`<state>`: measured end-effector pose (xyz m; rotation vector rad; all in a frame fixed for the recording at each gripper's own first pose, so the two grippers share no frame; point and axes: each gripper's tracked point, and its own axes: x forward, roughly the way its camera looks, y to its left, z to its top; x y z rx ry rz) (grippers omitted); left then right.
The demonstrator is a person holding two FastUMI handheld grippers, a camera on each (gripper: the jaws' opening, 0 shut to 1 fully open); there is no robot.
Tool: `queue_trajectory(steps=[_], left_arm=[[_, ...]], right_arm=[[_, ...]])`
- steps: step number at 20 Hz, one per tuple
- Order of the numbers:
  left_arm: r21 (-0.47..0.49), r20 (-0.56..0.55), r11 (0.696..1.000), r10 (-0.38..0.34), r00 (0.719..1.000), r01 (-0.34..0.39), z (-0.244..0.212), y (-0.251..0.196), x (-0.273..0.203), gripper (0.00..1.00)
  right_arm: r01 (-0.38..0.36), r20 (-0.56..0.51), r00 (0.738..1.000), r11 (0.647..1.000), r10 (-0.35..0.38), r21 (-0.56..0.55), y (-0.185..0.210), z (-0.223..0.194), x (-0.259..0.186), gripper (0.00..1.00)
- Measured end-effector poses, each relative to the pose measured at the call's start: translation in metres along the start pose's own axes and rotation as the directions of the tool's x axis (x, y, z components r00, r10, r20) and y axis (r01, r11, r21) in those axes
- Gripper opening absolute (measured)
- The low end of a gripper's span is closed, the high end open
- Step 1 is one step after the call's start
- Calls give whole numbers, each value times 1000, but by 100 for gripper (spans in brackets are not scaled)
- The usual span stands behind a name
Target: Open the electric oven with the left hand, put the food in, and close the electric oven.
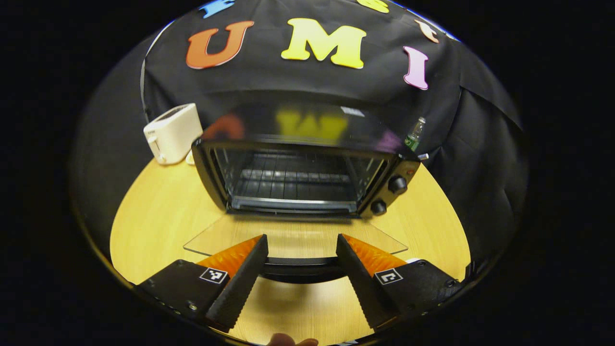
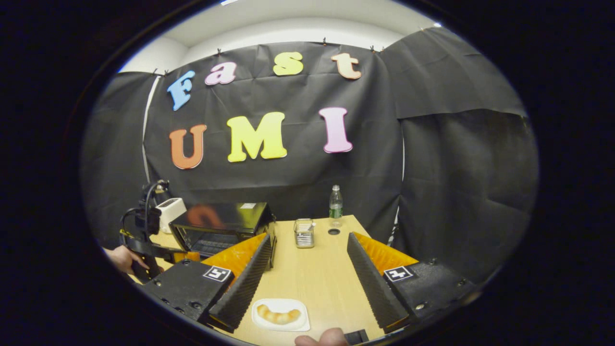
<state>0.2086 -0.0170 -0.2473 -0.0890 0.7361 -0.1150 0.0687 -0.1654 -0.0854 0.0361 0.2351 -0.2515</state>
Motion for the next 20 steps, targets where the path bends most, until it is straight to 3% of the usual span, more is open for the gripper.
queue_trajectory(steps=[5, 6, 9, 10, 11, 20], left_arm=[[-7, -52, 1000, -14, 999, 14, -41, 0, 0, 96], [-11, -72, 1000, -15, 997, 14, -50, 0, 2, 100], [-29, -149, 999, -22, 989, 18, -78, 3, 10, 96], [-34, -168, 999, -20, 986, 14, -86, 4, 9, 100], [-33, -186, 999, -19, 982, 13, -93, 4, 13, 95], [-10, -186, 1000, -26, 982, 24, -99, 5, 15, 93]], right_arm=[[28, -6, 1000, 999, -29, -35, -1, -5, -26, 100], [33, -9, 999, 999, -34, -37, -1, -6, -31, 100], [57, 2, 998, 997, -57, -60, -4, -4, -50, 100], [66, 4, 998, 995, -66, -68, -5, -5, -54, 100], [75, 0, 997, 995, -76, -71, -7, -6, -59, 100], [116, -6, 993, 988, -117, -105, -1, -9, -103, 100]])
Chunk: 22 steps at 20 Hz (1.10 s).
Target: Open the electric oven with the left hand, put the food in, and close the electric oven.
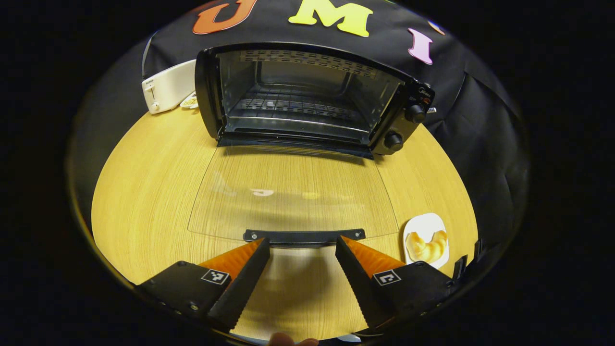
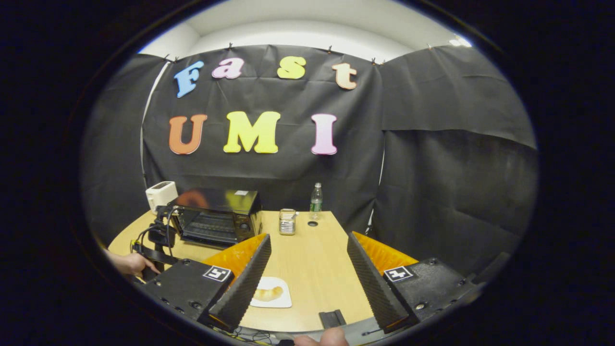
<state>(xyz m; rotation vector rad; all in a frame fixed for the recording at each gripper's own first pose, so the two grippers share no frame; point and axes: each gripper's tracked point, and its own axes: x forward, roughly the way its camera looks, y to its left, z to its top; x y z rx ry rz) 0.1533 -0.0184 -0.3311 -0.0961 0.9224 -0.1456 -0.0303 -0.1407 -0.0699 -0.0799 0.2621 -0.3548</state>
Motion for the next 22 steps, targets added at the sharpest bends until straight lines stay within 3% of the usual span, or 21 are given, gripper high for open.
queue_trajectory(steps=[8, 13, 19, 22], left_arm=[[29, 106, 999, -27, 994, 25, 19, 6, -17, 94], [50, 238, 997, -67, 969, 56, 40, 3, -64, 95], [68, 470, 997, -66, 880, 38, 51, 8, -181, 95], [73, 579, 997, -54, 814, 14, 52, 11, -242, 95]], right_arm=[[-19, -3, 1000, 1000, 19, -5, 15, -1, -26, 100], [-37, -22, 999, 999, 36, -11, 21, -4, -39, 100], [-135, -180, 973, 990, 142, 49, 50, -46, -29, 100], [-186, -255, 946, 980, 199, 71, 68, -64, -11, 100]])
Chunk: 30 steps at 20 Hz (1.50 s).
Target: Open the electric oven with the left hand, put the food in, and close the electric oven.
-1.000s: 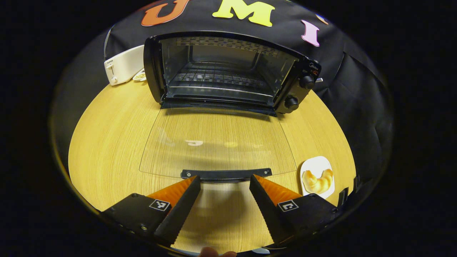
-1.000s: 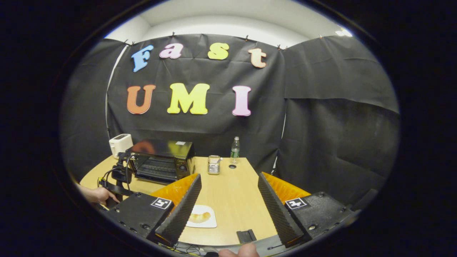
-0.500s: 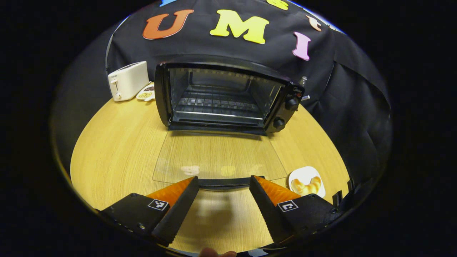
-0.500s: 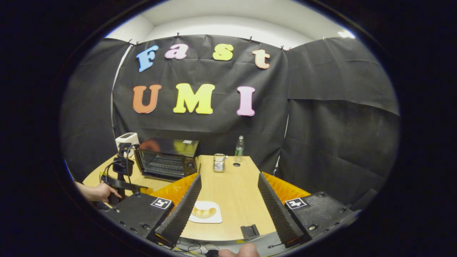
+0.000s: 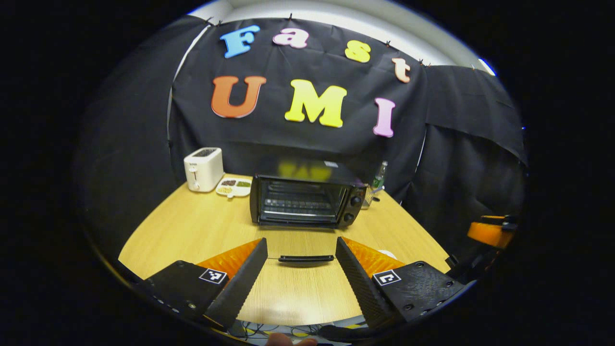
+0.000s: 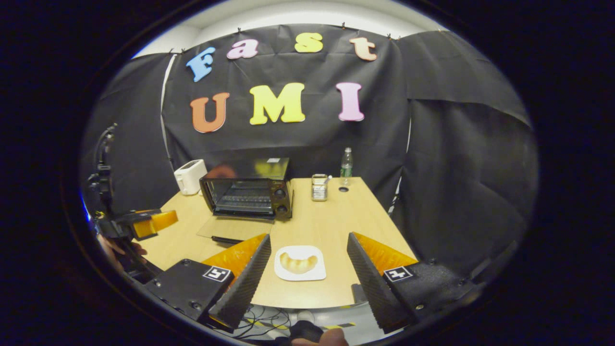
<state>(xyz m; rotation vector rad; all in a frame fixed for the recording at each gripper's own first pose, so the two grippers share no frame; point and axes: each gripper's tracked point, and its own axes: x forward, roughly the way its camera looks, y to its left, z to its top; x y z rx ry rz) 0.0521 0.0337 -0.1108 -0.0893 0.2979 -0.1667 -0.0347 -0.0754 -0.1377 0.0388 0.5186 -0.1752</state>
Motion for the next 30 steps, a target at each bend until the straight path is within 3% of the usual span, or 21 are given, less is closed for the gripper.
queue_trajectory(steps=[5, 9, 17, 22, 26, 30], left_arm=[[-3, 153, 996, 93, 984, -94, 51, 14, -52, 95], [21, 184, 981, 187, 965, -194, 76, 19, -63, 94], [-14, 110, 970, 244, 964, -244, 72, -5, -35, 94], [-56, 94, 968, 248, 964, -244, 79, -17, -16, 94], [-54, 61, 966, 256, 965, -253, 81, -11, -10, 95], [-60, 46, 967, 251, 967, -248, 76, -14, -5, 95]], right_arm=[[-58, -111, 992, 998, 62, 37, 8, -26, 54, 100], [-87, -261, 958, 989, 115, 117, 6, -66, 96, 98], [-59, -433, 883, 959, 180, 279, 1, -126, 181, 92], [-10, -504, 844, 946, 182, 325, -1, -154, 198, 86], [38, -539, 813, 903, 220, 427, 4, -172, 201, 80], [30, -527, 813, 888, 246, 460, 4, -171, 204, 67]])
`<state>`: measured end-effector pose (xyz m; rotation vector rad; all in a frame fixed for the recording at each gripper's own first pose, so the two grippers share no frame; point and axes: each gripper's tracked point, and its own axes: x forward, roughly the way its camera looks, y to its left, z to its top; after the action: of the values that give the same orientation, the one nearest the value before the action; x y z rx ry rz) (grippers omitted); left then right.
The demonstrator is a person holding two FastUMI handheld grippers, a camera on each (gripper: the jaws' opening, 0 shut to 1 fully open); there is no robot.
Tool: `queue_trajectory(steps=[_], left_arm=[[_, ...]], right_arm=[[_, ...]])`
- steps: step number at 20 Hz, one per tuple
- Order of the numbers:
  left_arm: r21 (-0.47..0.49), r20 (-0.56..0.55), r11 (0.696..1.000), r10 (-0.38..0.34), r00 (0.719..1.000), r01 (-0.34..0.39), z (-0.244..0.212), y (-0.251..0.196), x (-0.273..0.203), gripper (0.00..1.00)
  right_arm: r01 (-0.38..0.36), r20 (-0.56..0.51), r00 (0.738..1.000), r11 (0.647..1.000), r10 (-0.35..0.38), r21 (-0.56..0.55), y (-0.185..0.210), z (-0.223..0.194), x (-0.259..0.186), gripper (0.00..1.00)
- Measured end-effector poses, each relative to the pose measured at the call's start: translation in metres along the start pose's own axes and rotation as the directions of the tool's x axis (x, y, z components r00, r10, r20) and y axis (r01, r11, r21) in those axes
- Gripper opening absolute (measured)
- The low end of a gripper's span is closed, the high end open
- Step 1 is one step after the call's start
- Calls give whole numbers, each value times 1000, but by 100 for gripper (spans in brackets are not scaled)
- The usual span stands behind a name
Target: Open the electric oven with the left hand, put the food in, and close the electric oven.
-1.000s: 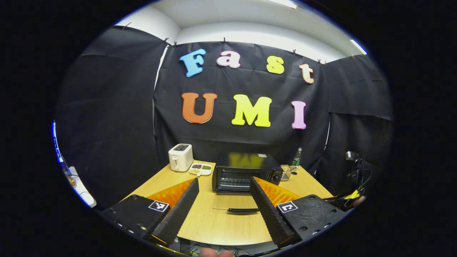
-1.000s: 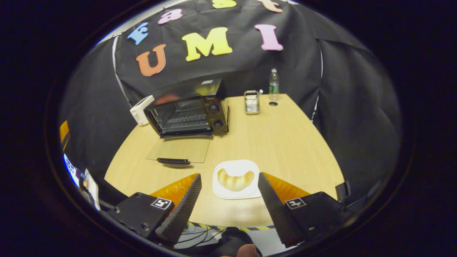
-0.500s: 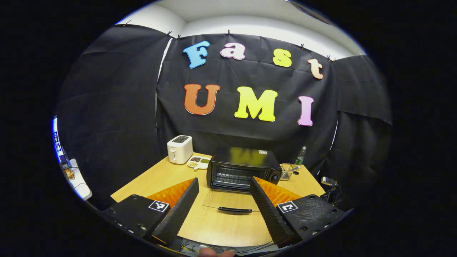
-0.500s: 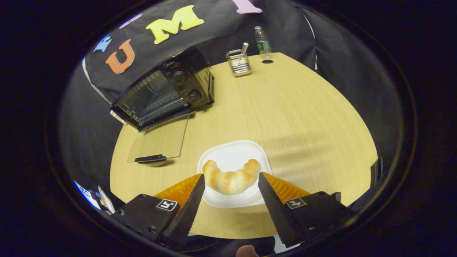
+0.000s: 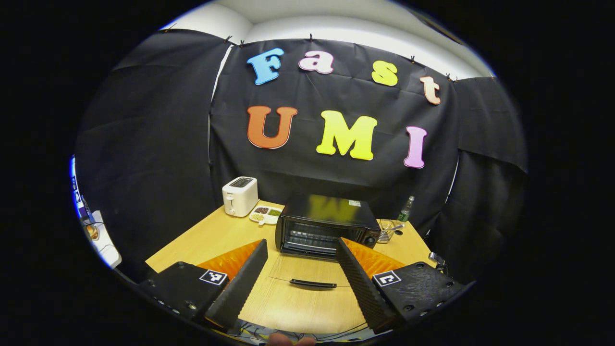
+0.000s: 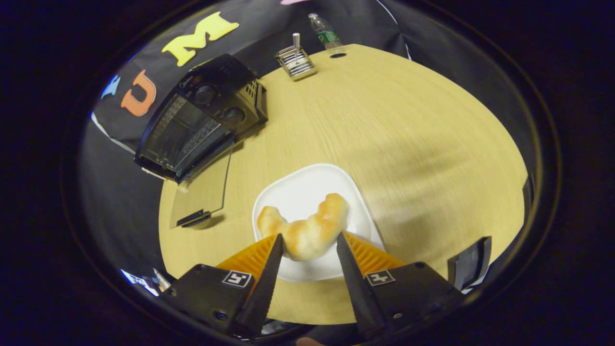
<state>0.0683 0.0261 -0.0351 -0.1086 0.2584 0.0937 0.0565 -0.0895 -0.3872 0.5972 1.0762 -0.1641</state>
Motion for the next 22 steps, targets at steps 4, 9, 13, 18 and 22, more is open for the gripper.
queue_trajectory(steps=[4, 9, 13, 18, 22], left_arm=[[-17, -15, 1000, -22, 1000, 22, -2, -4, 1, 95], [-6, -11, 999, -53, 999, 53, 3, -8, 5, 95], [-7, -14, 997, -71, 997, 71, 7, -5, 6, 95], [-6, -22, 998, -67, 998, 67, 10, 10, 2, 94], [7, -9, 1000, -1, 1000, 1, 12, 41, -10, 95]], right_arm=[[-25, -5, 1000, 998, 26, 62, 3, 2, -1, 50], [-70, 16, 998, 987, 69, 146, 8, 6, -21, 26], [-145, 44, 989, 969, 139, 200, 28, 2, -44, 22], [-241, 101, 969, 951, 225, 192, 82, 8, -52, 21], [-318, 147, 943, 938, 299, 135, 148, 35, -40, 21]])
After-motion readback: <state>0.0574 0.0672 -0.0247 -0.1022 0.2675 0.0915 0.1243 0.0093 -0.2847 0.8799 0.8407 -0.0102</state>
